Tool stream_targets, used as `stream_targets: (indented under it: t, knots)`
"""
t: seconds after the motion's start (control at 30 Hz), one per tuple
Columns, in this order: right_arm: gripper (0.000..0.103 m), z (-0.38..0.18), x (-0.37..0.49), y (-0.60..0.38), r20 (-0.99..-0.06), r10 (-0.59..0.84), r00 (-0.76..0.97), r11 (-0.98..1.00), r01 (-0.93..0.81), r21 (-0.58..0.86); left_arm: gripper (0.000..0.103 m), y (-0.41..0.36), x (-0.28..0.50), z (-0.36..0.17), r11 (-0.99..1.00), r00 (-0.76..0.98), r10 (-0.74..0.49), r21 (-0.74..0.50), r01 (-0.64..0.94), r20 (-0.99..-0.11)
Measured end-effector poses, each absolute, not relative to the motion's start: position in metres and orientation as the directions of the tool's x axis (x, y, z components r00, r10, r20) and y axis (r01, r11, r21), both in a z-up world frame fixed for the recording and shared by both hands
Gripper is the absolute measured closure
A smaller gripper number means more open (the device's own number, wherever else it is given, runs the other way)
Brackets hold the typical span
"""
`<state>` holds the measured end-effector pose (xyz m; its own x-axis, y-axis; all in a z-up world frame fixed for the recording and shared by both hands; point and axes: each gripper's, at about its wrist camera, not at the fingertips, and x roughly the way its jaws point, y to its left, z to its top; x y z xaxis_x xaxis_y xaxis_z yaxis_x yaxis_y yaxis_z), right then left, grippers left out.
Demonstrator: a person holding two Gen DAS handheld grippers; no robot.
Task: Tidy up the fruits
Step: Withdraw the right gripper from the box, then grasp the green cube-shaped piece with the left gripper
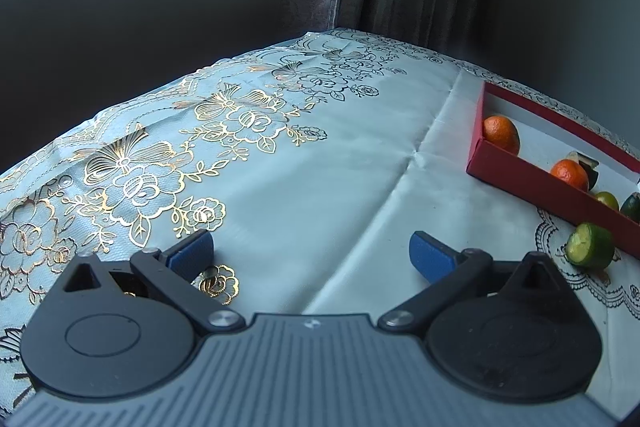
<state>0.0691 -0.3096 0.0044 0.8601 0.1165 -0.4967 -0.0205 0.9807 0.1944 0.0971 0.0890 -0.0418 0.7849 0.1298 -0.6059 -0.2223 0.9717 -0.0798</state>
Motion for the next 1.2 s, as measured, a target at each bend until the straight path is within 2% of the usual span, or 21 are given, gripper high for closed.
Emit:
stream_targets:
  t: [0.07, 0.2, 0.37, 0.43, 0.47, 0.67, 0.87, 1.2]
  knots:
    - [0.047, -0.003, 0.055, -0.304, -0.514, 0.119, 0.849, 0.986, -0.040, 0.163, 0.000, 0.089, 0.097, -0.042, 0.972, 0.785, 0.130, -0.080, -0.222, -0.606]
    - [0.033, -0.023, 0.027, -0.294, -0.551, 0.104, 0.828, 0.991, -0.042, 0.124, 0.000, 0.088, 0.098, -0.042, 0.972, 0.783, 0.133, -0.075, -0.223, -0.608]
    - [0.031, -0.038, 0.016, -0.281, -0.605, 0.069, 0.793, 0.997, -0.044, 0.056, 0.000, 0.088, 0.099, -0.042, 0.972, 0.778, 0.141, -0.063, -0.225, -0.612]
    - [0.013, -0.038, 0.017, -0.280, -0.611, 0.051, 0.790, 0.999, -0.034, 0.040, 0.000, 0.086, 0.100, -0.043, 0.973, 0.771, 0.149, -0.048, -0.226, -0.619]
    - [0.011, -0.039, 0.018, -0.279, -0.622, 0.044, 0.782, 0.999, -0.030, 0.034, 0.000, 0.085, 0.101, -0.043, 0.974, 0.766, 0.154, -0.034, -0.224, -0.624]
    - [0.008, -0.042, 0.021, -0.280, -0.644, 0.043, 0.764, 0.999, -0.029, 0.032, 0.000, 0.070, 0.099, -0.041, 0.981, 0.770, 0.161, 0.014, -0.195, -0.617]
    - [0.005, -0.041, 0.021, -0.287, -0.634, 0.081, 0.769, 0.996, -0.034, 0.086, 0.000, 0.024, 0.092, -0.026, 0.998, 0.812, 0.056, 0.010, -0.062, -0.581]
    - [0.004, -0.041, 0.020, -0.292, -0.622, 0.110, 0.775, 0.991, -0.037, 0.130, 0.000, -0.066, 0.095, -0.016, 0.982, 0.839, 0.002, 0.160, 0.101, -0.545]
